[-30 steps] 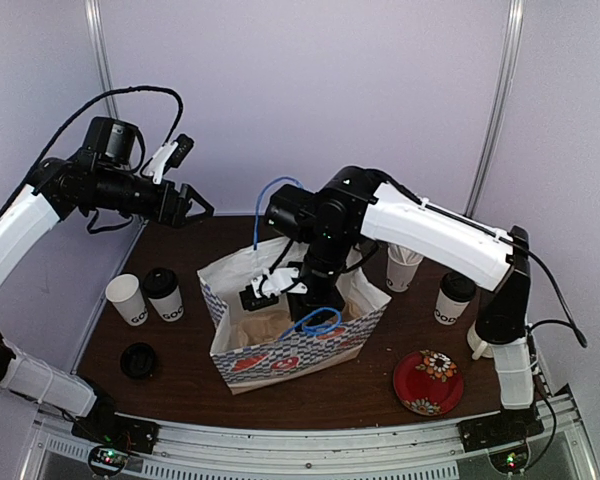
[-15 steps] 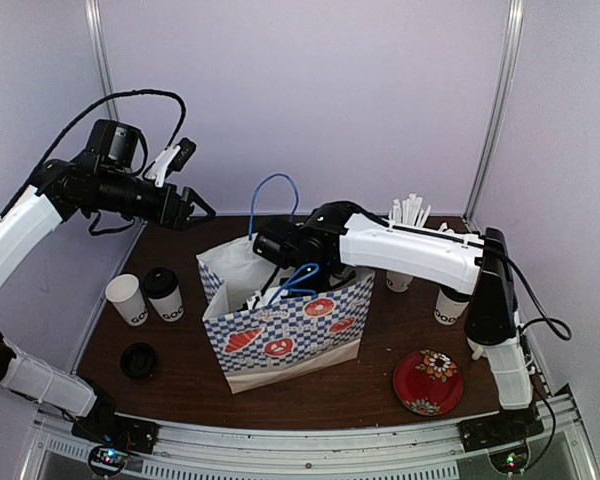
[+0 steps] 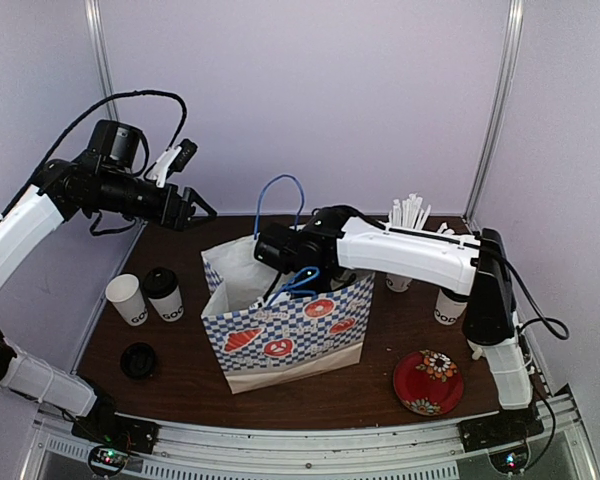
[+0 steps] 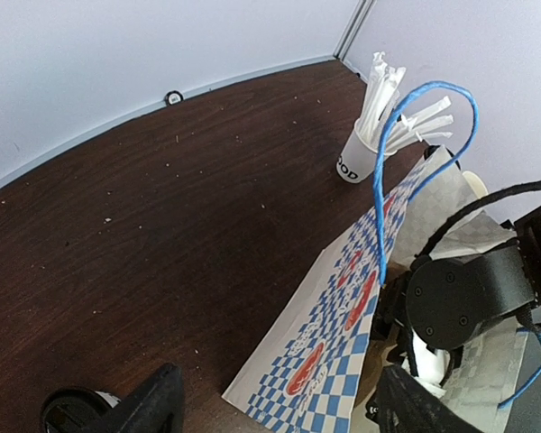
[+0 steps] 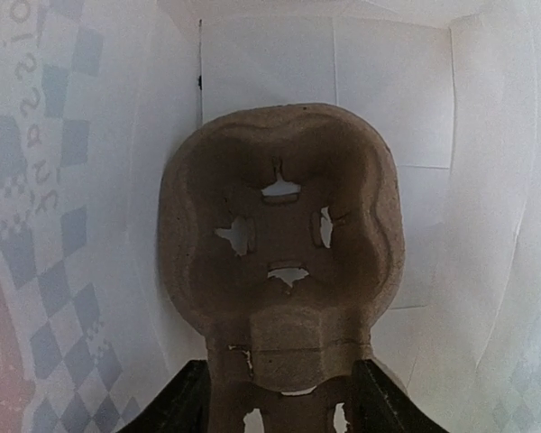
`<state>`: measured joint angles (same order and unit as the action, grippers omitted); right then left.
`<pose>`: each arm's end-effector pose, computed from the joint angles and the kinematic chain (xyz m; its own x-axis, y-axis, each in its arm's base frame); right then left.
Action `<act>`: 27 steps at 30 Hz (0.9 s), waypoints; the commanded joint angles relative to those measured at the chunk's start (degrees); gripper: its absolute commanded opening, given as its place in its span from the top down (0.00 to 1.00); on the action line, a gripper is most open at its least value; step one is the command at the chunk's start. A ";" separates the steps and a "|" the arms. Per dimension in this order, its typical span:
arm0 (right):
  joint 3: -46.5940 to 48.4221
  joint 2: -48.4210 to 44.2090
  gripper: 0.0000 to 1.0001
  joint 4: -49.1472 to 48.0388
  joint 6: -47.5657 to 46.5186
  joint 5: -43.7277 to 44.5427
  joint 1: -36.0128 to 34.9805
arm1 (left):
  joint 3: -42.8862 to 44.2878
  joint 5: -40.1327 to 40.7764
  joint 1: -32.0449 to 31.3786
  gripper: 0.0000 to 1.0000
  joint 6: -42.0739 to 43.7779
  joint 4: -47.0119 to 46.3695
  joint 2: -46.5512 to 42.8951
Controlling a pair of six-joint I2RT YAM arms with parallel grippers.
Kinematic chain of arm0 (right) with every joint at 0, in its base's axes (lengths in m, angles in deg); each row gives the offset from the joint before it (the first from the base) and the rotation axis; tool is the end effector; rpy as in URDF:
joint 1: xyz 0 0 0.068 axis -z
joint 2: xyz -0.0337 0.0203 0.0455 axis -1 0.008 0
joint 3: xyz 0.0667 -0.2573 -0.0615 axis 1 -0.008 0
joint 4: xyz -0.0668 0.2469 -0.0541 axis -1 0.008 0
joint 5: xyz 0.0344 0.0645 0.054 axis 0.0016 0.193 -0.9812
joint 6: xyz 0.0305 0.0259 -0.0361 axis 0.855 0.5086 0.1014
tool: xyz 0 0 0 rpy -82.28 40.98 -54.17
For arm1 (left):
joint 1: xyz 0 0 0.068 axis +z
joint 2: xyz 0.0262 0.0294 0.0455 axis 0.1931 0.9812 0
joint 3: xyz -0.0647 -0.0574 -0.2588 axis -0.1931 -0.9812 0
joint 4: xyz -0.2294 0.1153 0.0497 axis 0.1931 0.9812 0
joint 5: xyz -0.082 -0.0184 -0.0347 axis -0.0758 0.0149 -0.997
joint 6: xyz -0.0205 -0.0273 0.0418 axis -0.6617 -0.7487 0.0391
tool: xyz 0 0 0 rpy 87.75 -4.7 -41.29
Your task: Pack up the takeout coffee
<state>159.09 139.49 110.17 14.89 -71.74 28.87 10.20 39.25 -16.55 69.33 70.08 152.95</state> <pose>0.2110 0.3924 0.2520 0.2467 -0.9247 -0.2900 -0.9622 -0.2693 0.0402 0.2258 -0.1324 0.4130 -0.6673 0.1273 -0.7339 0.5526 0.7453 -0.3731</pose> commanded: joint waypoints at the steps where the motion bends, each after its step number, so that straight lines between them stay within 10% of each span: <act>1: 3.82 -4.55 0.41 3.32 0.88 0.12 0.20 | 0.64 -2.00 0.61 0.24 -0.16 -2.65 0.57; 27: 8.28 -24.10 0.34 2.96 2.75 6.34 3.71 | 8.35 0.43 -11.96 0.31 5.23 -7.60 13.63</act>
<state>167.92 120.91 114.61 16.90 -66.80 30.60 15.18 36.35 -28.13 73.92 64.87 165.38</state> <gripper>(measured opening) 0.661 0.710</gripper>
